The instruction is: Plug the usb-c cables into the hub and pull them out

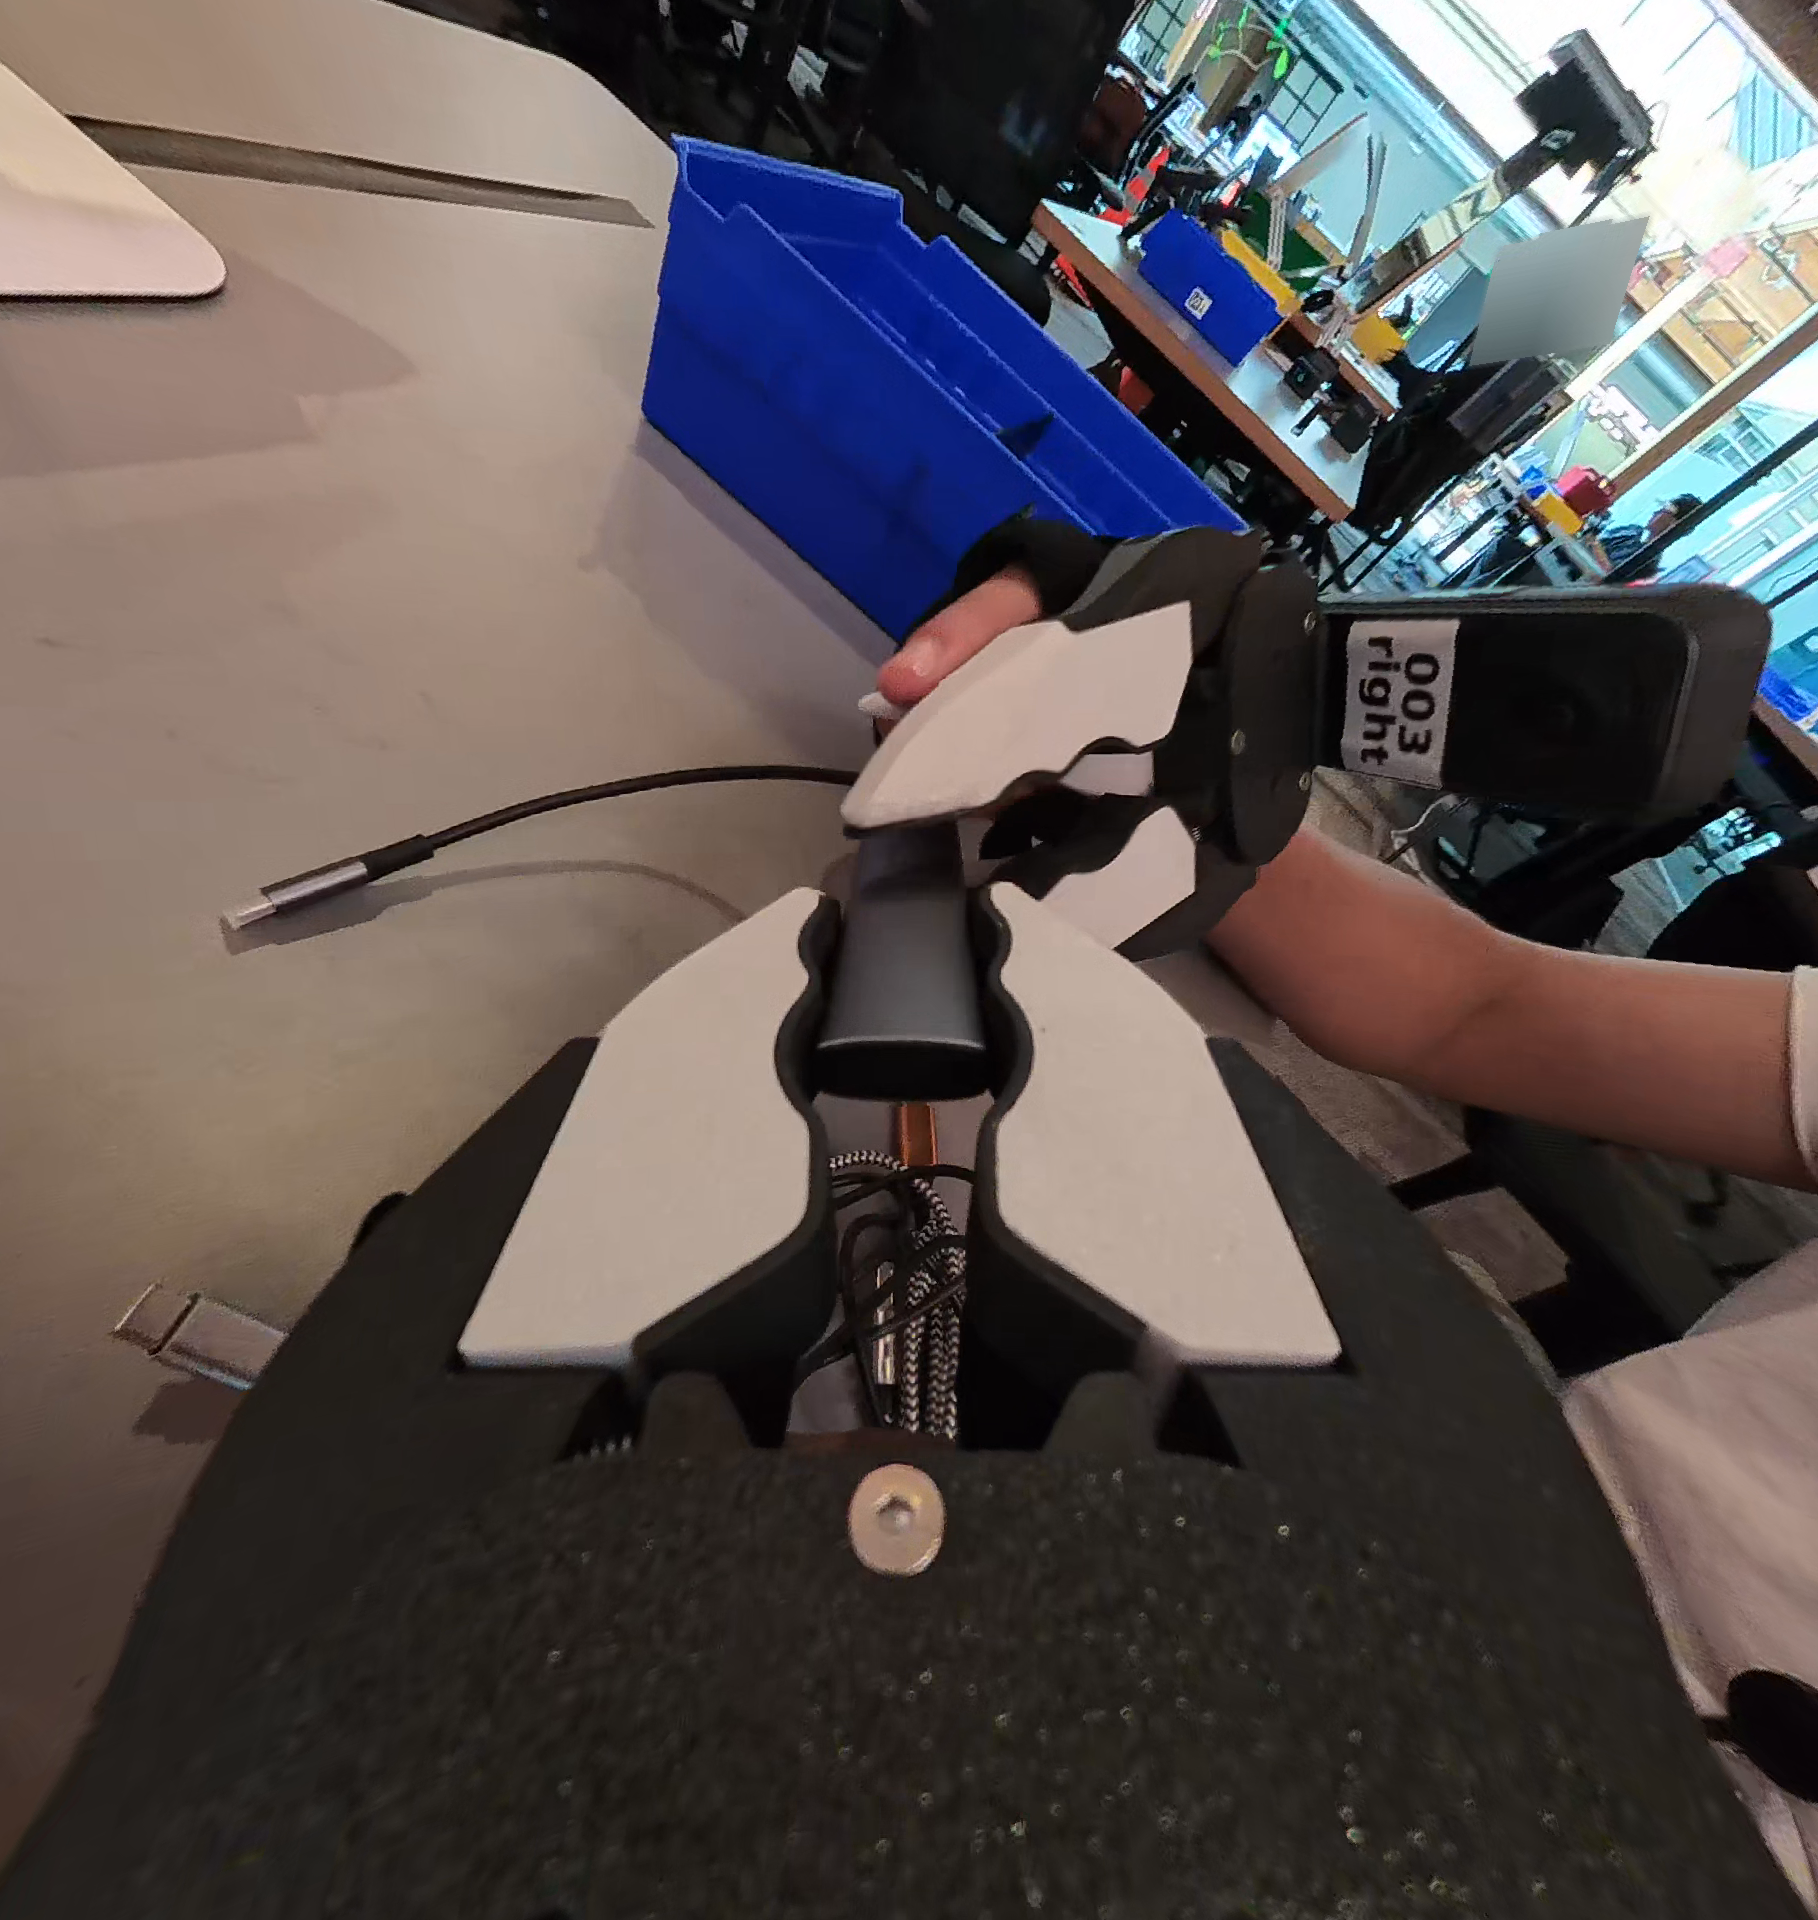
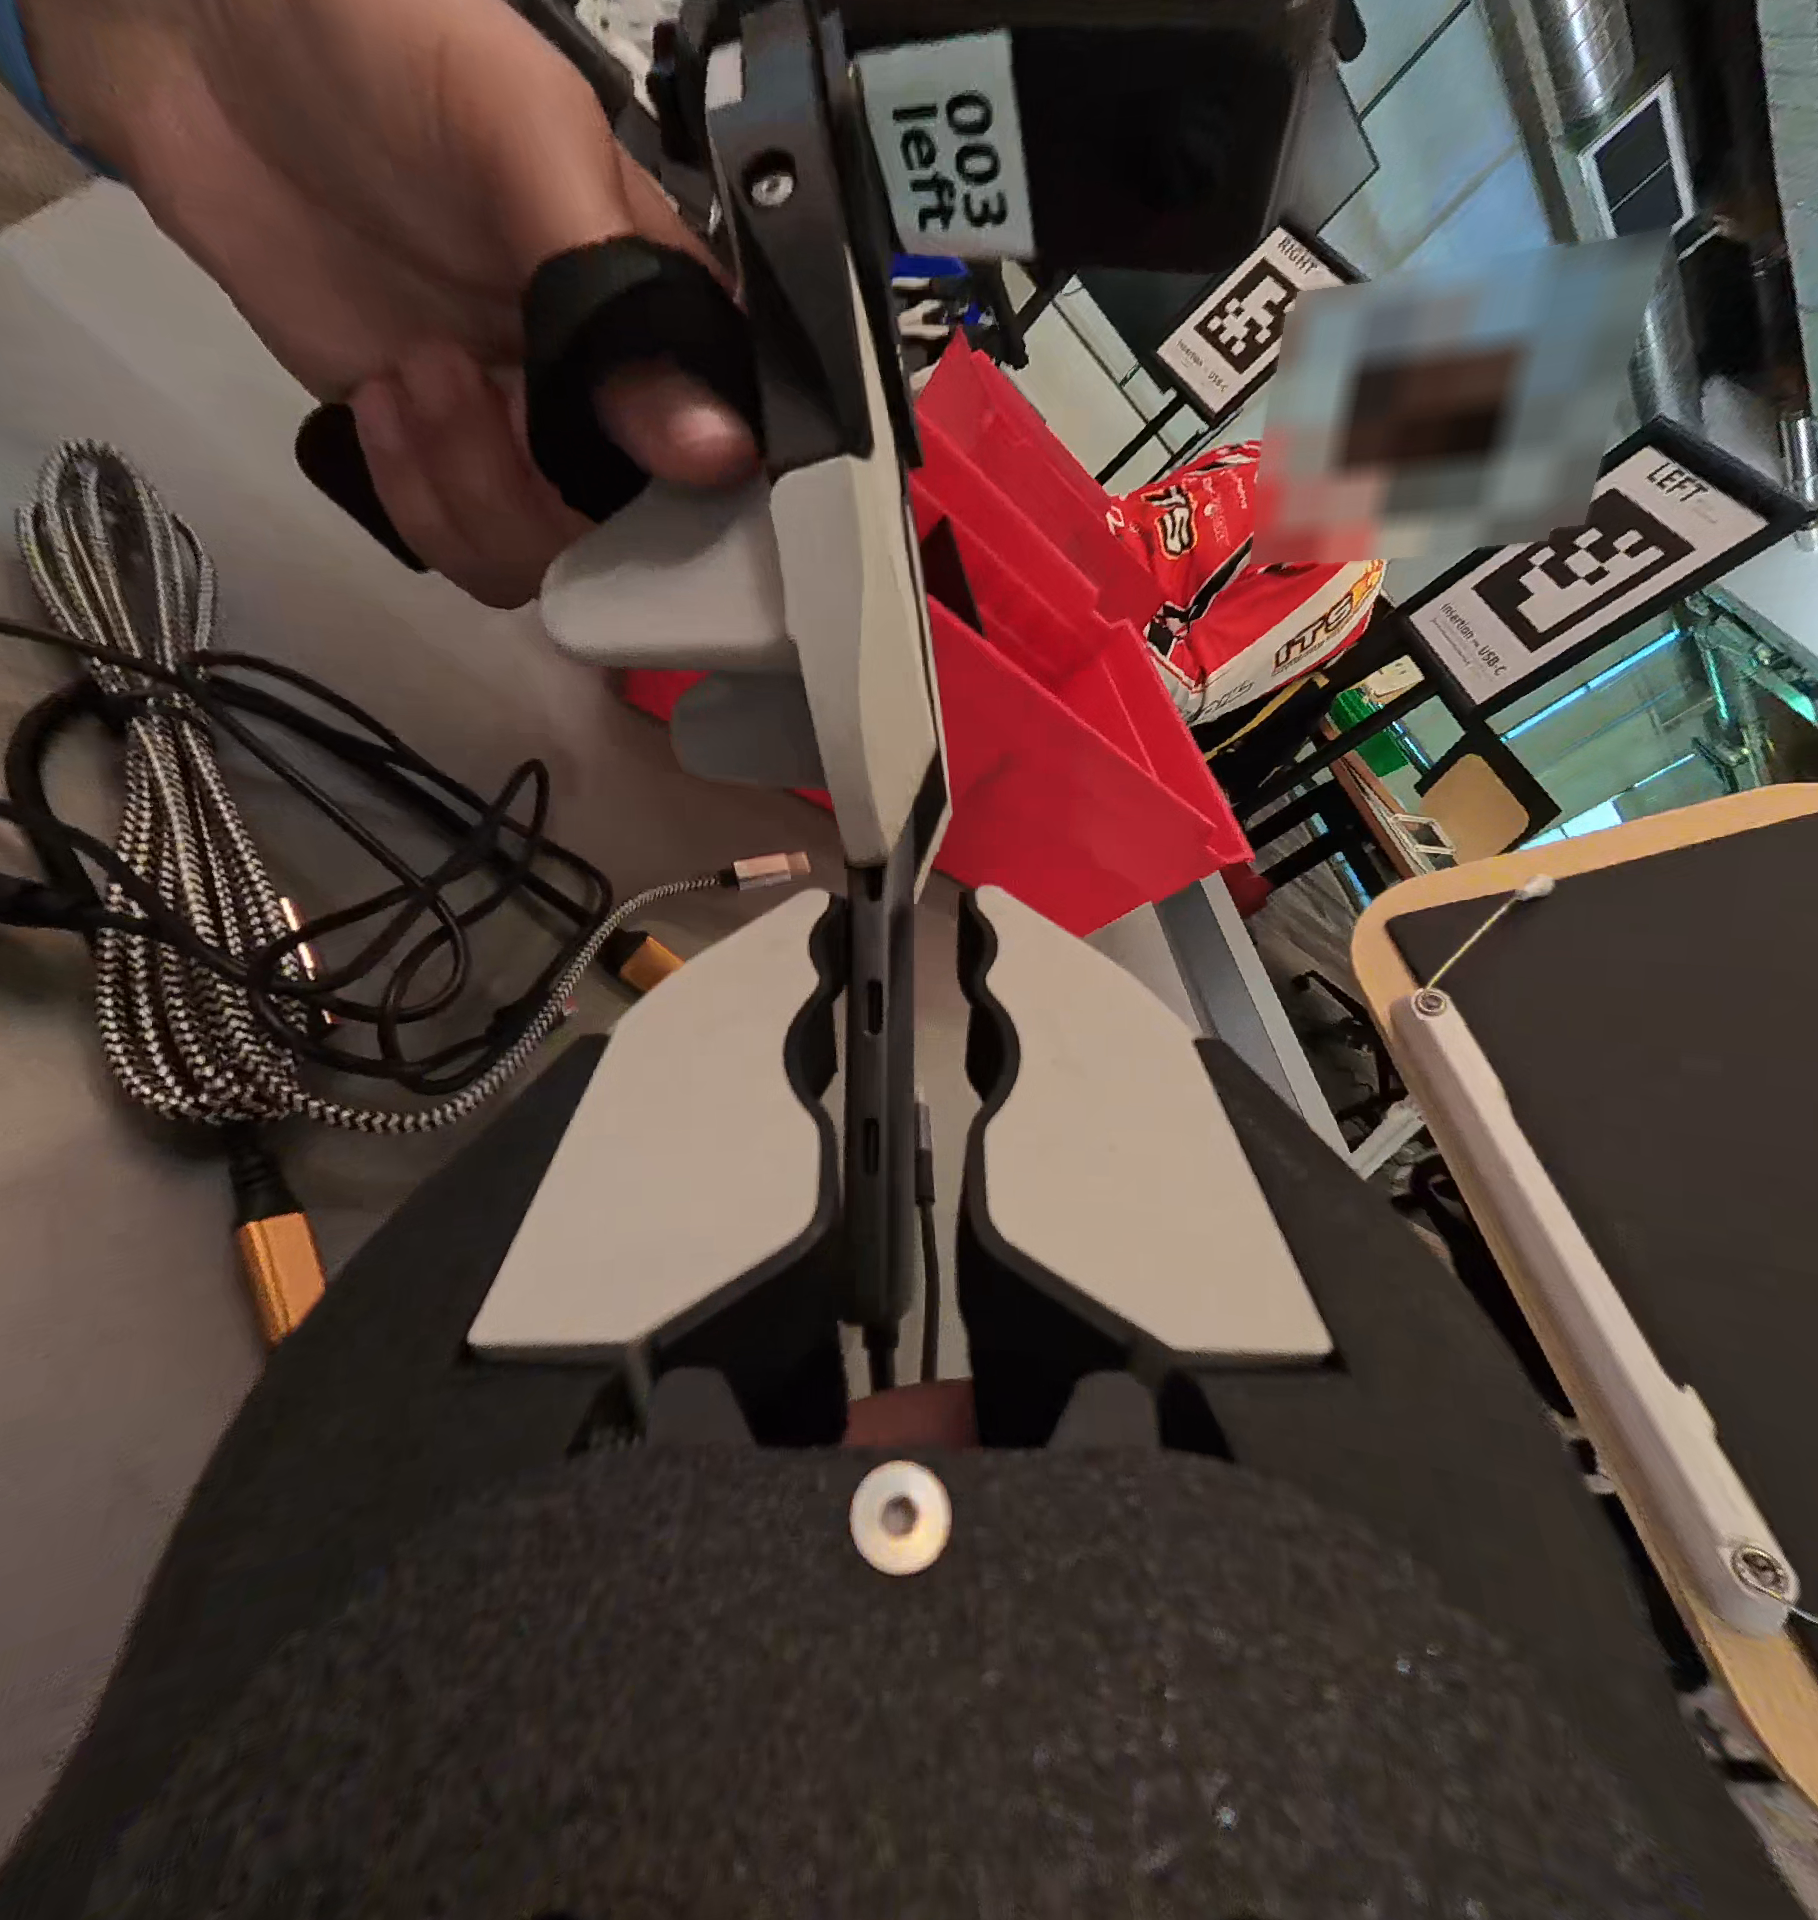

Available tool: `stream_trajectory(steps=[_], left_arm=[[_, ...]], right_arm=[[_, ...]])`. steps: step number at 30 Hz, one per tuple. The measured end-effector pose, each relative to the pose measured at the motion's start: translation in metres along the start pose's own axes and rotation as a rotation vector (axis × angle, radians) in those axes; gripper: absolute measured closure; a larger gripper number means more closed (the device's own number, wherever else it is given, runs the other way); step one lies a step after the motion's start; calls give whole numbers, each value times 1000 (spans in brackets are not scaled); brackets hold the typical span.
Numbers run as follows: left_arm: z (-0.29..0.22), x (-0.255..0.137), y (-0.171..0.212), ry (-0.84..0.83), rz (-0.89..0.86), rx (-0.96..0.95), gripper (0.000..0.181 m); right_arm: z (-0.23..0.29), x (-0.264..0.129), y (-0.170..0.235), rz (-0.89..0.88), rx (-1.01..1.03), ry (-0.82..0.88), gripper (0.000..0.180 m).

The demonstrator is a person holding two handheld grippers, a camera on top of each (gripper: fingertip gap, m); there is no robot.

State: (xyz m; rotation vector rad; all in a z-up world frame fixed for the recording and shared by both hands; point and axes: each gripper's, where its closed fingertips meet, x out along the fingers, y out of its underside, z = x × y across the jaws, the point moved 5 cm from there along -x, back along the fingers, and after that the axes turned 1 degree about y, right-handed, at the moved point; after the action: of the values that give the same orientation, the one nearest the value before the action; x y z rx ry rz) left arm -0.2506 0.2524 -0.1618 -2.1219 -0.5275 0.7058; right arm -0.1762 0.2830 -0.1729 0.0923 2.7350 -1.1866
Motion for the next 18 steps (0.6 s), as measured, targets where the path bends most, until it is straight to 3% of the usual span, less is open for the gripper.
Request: stream_trajectory(steps=[3,8,12,18], left_arm=[[-1,4,1,-50,0,39,157],[3,5,4,-114,51,179,156],[-4,-4,2,-218,93,434,135],[-20,-5,14,-282,208,894,137]], right_arm=[[3,4,8,67,-76,10,169],[2,7,12,107,-111,12,169],[3,4,17,106,-56,-44,170],[12,-4,8,50,48,-217,170]])
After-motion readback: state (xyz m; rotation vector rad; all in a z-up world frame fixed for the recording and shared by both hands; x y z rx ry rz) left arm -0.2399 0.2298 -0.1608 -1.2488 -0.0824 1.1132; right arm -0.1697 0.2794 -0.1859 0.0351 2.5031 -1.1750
